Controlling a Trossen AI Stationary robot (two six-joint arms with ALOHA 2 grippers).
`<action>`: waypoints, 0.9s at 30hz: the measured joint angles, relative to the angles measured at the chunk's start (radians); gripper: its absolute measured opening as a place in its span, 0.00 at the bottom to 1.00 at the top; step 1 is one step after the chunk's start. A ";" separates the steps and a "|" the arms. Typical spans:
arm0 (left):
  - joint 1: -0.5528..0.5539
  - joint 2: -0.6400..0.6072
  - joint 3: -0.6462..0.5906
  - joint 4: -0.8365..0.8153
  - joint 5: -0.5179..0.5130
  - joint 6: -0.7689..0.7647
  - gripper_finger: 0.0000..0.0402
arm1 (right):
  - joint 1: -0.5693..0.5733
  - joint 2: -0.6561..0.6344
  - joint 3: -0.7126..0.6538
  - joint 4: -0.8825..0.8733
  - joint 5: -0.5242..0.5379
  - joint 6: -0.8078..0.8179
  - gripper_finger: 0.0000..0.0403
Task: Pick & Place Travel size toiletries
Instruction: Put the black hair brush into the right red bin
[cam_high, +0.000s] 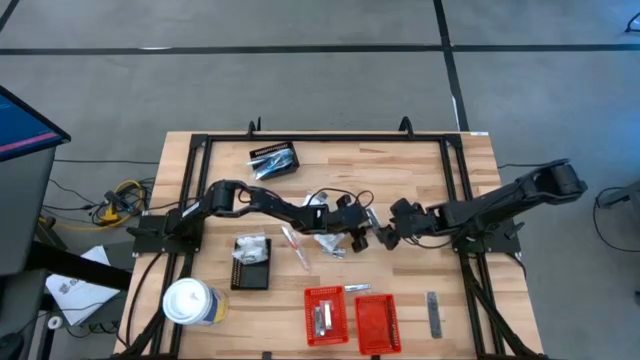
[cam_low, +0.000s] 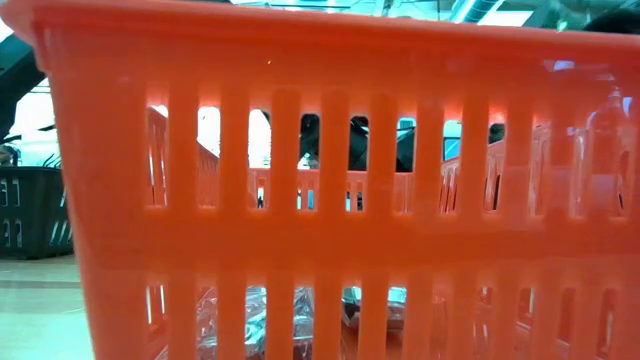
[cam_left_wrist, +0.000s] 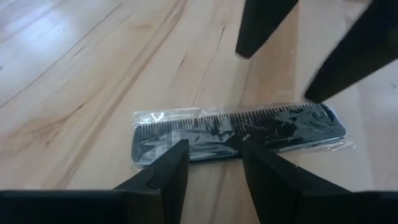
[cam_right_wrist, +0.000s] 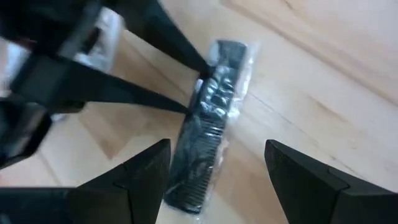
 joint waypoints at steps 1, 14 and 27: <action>-0.001 0.000 -0.002 0.000 0.000 0.000 0.36 | -0.012 0.018 0.000 0.008 -0.009 0.006 0.63; -0.004 -0.005 -0.066 0.037 0.008 -0.009 0.36 | -0.125 0.075 -0.001 0.136 -0.144 -0.032 0.63; -0.004 -0.004 -0.068 0.045 0.008 -0.008 0.36 | -0.160 0.213 0.004 0.280 -0.245 -0.058 0.63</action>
